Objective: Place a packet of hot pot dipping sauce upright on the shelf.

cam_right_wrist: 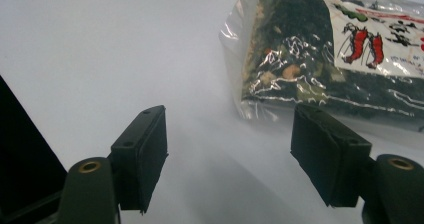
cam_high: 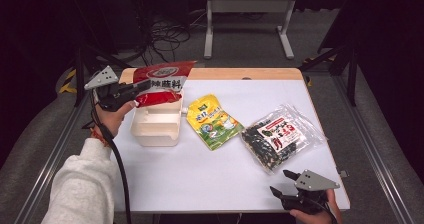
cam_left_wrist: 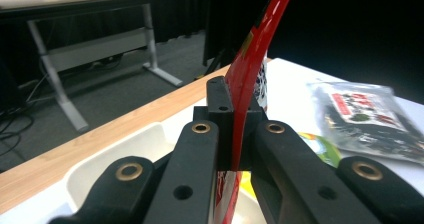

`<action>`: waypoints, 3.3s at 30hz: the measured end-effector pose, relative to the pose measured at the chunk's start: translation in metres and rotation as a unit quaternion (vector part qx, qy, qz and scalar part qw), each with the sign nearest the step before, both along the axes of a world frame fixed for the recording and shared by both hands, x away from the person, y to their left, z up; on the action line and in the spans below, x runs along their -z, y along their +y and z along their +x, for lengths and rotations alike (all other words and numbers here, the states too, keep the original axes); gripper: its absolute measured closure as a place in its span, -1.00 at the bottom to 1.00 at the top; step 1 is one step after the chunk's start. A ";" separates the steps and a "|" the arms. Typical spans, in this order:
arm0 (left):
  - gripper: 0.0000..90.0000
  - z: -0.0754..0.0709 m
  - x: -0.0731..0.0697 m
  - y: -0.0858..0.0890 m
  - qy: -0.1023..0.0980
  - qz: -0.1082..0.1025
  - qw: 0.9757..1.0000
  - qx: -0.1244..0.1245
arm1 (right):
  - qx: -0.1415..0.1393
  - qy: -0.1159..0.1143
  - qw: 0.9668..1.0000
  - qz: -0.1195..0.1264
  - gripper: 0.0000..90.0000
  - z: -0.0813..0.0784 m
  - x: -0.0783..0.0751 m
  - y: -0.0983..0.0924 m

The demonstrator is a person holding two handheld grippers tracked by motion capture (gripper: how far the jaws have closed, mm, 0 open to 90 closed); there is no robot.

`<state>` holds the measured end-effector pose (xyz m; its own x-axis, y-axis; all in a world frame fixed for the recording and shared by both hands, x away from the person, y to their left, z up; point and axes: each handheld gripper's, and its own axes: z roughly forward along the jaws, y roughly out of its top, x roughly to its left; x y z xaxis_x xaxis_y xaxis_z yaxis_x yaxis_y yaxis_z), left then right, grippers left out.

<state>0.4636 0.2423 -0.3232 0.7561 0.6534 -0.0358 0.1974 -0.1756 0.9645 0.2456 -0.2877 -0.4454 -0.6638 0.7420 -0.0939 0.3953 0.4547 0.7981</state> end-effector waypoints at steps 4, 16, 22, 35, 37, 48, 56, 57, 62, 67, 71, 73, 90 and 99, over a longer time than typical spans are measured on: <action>1.00 0.017 0.004 0.001 0.004 -0.003 1.000 -0.001 | 0.008 0.006 1.000 0.007 -0.27 -0.003 0.002 -0.002; 1.00 0.064 0.031 -0.003 0.034 -0.008 0.999 -0.006 | 0.018 0.019 1.000 -0.005 -0.26 -0.012 0.007 0.001; 1.00 0.079 0.045 -0.010 0.050 -0.004 0.999 -0.007 | 0.016 0.022 1.000 -0.007 -0.27 -0.015 0.007 0.001; 0.74 0.088 0.057 -0.009 0.080 0.025 0.996 -0.028 | -0.001 0.026 1.000 -0.003 -0.29 -0.016 0.004 0.007; 0.67 0.087 0.055 -0.007 0.082 0.038 0.995 -0.049 | -0.001 0.027 1.000 -0.002 -0.29 -0.016 0.004 0.006; 1.00 0.082 0.057 -0.001 0.087 0.074 0.992 -0.054 | -0.003 0.027 1.000 -0.002 -0.29 -0.014 0.003 0.006; 1.00 0.081 0.062 0.002 0.094 0.071 0.991 -0.057 | -0.001 0.028 1.000 0.004 -0.28 -0.012 0.003 0.005; 1.00 0.081 0.063 0.002 0.096 0.068 0.991 -0.056 | -0.001 0.028 1.000 0.004 -0.28 -0.012 0.003 0.005; 0.89 0.077 0.060 0.000 0.089 0.072 0.991 -0.067 | -0.002 0.025 1.000 0.005 -0.28 -0.011 0.002 0.005; 0.79 0.067 0.056 0.005 0.081 0.058 0.992 -0.076 | 0.000 0.022 1.000 0.011 -0.28 -0.008 0.000 0.002; 0.74 0.058 0.051 0.007 0.072 0.064 0.992 -0.079 | 0.000 0.020 1.000 0.013 -0.28 -0.006 -0.001 0.000; 0.67 0.052 0.049 0.009 0.066 0.062 0.992 -0.084 | 0.002 0.019 1.000 0.014 -0.28 -0.004 -0.002 -0.002; 0.22 -0.057 0.040 -0.003 0.005 0.065 0.997 -0.031 | 0.058 0.014 0.997 0.054 -0.28 0.020 -0.007 -0.027; -0.02 -0.102 0.061 -0.010 0.008 0.090 0.995 -0.033 | 0.073 0.011 0.995 0.074 -0.31 0.032 -0.012 -0.036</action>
<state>0.3621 0.2327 -0.3847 0.7122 0.6980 0.0748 0.2284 -0.3311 0.9155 0.2776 -0.3240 -0.4331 -0.5484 0.8354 0.0374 0.4674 0.2691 0.8421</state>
